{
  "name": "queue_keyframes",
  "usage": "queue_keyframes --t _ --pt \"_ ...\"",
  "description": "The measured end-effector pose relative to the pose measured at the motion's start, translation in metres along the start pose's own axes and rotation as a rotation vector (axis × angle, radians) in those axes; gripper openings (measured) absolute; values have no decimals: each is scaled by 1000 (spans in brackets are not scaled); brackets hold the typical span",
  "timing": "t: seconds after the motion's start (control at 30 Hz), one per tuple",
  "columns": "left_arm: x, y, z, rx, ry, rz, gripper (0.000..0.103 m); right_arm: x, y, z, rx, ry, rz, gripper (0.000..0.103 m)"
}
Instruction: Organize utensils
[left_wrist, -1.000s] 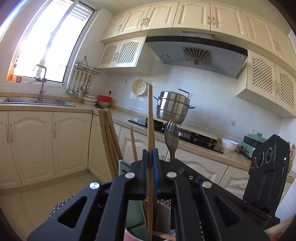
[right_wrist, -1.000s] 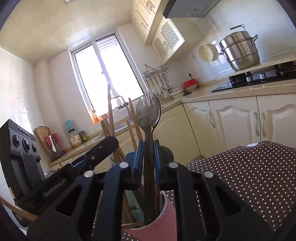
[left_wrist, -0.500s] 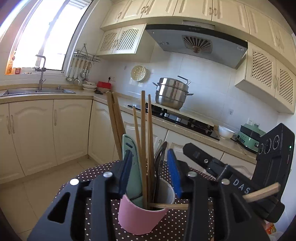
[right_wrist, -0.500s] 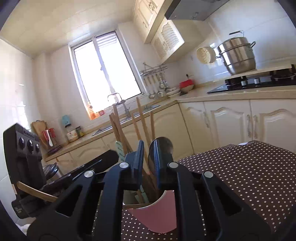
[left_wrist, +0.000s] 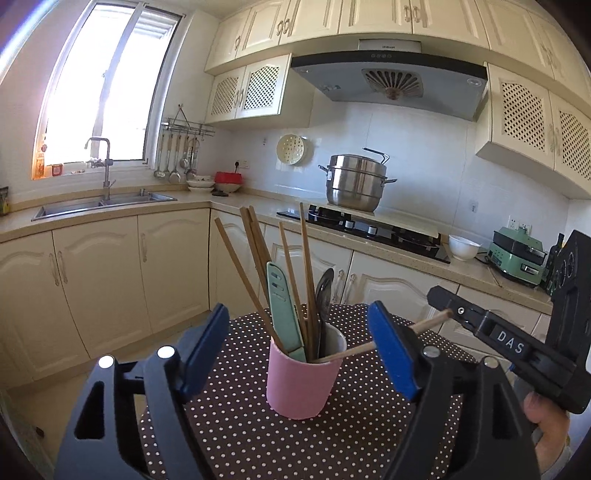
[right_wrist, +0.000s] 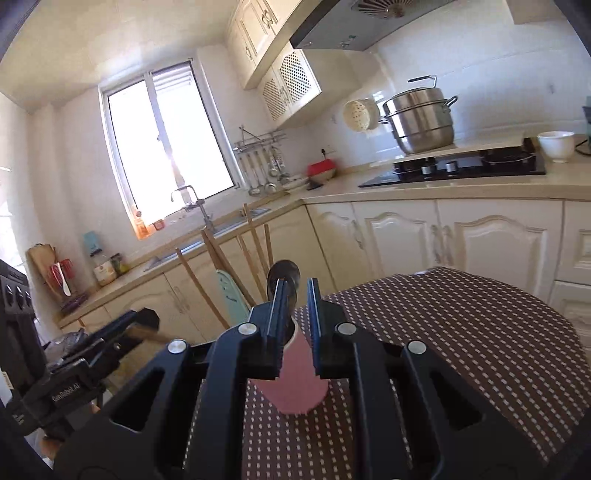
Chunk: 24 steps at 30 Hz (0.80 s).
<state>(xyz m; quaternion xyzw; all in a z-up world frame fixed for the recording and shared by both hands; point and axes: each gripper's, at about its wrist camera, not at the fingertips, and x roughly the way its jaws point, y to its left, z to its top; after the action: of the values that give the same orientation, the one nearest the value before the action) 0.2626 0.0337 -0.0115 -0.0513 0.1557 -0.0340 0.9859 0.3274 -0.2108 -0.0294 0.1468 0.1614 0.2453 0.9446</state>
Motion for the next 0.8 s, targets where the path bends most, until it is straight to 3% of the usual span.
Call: queue_keyframes --t 0.07,0.17,0.27,0.4,0.8 --pt "-18 -4 -1 15 0 13 82 -20 10 -4 -28 9 -39 22" --pt "-49 -11 -5 31 -7 31 87 -51 22 -13 -46 -7 -58 58" --pt "-79 -16 -7 35 -32 48 88 -87 40 -20 -76 -25 -65 59" --pt "-119 -26 -8 49 -54 56 89 -129 66 -29 -123 -61 -89 69" --pt "-212 -41 -21 92 -157 52 90 -205 121 -48 -252 -160 -158 83"
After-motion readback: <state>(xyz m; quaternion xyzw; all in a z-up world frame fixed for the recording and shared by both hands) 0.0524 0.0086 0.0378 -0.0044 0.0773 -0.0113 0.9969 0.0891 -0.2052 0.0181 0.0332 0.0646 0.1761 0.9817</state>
